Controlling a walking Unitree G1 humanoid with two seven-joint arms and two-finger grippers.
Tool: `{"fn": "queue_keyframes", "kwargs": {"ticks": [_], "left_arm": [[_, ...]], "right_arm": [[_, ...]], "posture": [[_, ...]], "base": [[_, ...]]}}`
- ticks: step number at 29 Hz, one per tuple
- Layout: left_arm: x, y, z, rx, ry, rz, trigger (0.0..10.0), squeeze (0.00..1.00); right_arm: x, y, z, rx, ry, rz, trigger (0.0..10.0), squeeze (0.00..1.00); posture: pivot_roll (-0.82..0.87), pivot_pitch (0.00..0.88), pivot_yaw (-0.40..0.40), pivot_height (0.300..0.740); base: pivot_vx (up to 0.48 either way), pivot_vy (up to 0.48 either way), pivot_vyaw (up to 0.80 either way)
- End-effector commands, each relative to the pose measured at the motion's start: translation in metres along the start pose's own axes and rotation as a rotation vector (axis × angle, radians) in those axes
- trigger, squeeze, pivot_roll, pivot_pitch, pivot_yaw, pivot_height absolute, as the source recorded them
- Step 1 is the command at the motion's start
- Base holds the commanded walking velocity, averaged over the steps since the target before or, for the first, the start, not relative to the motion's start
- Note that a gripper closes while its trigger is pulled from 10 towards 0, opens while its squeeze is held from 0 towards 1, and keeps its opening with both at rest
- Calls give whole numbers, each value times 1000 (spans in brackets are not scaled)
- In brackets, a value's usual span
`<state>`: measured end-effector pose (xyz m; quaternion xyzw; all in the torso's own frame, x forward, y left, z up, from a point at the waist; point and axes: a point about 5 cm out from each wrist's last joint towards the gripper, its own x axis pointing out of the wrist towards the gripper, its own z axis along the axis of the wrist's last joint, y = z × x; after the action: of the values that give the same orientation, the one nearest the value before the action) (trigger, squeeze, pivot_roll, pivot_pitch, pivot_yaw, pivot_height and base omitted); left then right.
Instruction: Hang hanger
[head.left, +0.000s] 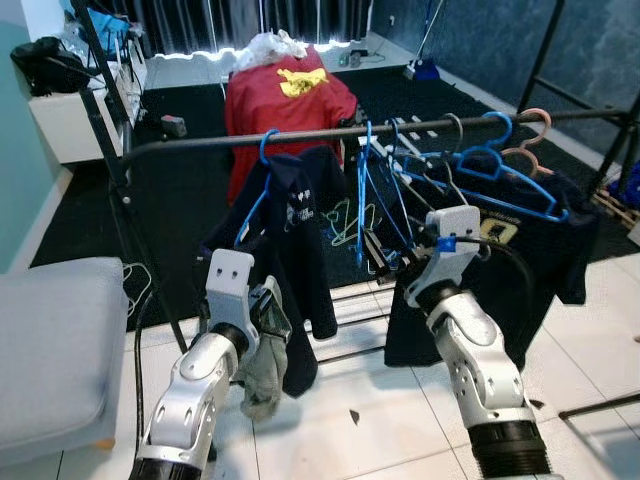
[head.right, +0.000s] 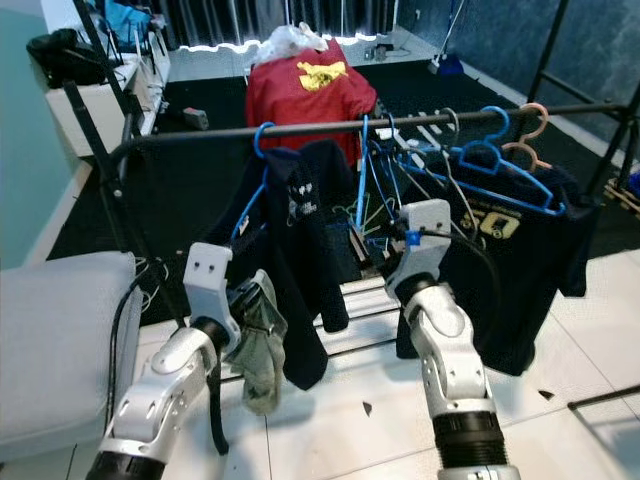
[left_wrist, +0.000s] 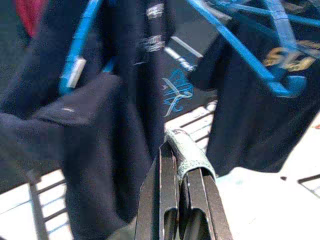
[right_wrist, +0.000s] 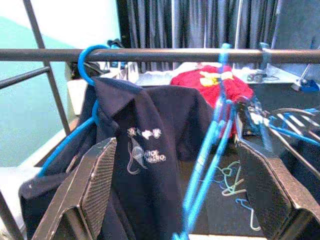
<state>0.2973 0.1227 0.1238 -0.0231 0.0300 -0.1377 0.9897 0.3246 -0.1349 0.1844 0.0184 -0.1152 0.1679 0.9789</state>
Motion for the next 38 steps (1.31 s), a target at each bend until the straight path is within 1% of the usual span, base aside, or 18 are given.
{"fn": "queue_keyframes", "kwargs": {"ticks": [1, 3, 4, 6, 9, 13, 18, 20, 22, 25, 34, 36, 38], "left_arm": [[-1, 1, 1, 1, -6, -2, 10000, 0], [-1, 2, 2, 5, -12, -3, 10000, 0], [-1, 2, 2, 5, -12, -3, 10000, 0], [-2, 2, 4, -5, -33, 2, 10000, 0], [-2, 2, 4, -5, -36, 1, 10000, 0], [-5, 1, 8, -7, -57, -16, 10000, 0], [-7, 3, 9, 0, -62, -20, 10000, 0], [-9, 4, 9, 6, -63, -22, 10000, 0], [-9, 4, 9, 6, -63, -22, 10000, 0], [-11, 4, 10, 10, -68, -26, 10000, 0], [-13, 4, 10, 16, -68, -33, 10000, 0], [-18, 4, 12, 31, -65, -45, 10000, 0], [-18, 4, 12, 31, -65, -45, 10000, 0]], "right_arm": [[1, -3, 6, -20, -21, -12, 10000, 0], [5, -10, 13, -57, -25, -46, 10000, 0], [5, -10, 13, -57, -25, -46, 10000, 0], [6, -16, 17, -78, -26, -76, 10000, 0], [6, -17, 18, -83, -28, -83, 10000, 0], [7, -25, 16, -118, -10, -131, 10000, 0], [9, -28, 12, -92, 7, -133, 10000, 0], [13, -29, 5, -80, 50, -127, 10000, 0], [13, -29, 5, -80, 50, -127, 10000, 0], [18, -31, -3, -75, 93, -134, 10000, 0], [25, -35, -6, -51, 110, -151, 10000, 0], [38, -42, -6, -28, 130, -164, 10000, 0], [38, -42, -6, -28, 130, -164, 10000, 0]], "posture": [[-10, 29, 6, 740], [-12, 29, 3, 740], [-12, 29, 3, 740], [-13, 27, 1, 740], [-14, 26, 1, 740], [-8, 24, -1, 740], [-4, 25, 4, 740], [4, 28, 6, 740], [4, 28, 6, 740], [8, 35, 7, 740], [13, 48, 8, 740], [31, 104, 11, 740], [31, 104, 11, 740]], "base": [[412, 0, 0], [411, 0, 0], [409, 0, 0], [204, 0, 0], [0, 0, 0], [0, 0, 0], [0, 0, 0], [0, 0, 0], [0, 0, 0], [0, 0, 0], [0, 0, 0], [0, 0, 0], [0, 0, 0]]}}
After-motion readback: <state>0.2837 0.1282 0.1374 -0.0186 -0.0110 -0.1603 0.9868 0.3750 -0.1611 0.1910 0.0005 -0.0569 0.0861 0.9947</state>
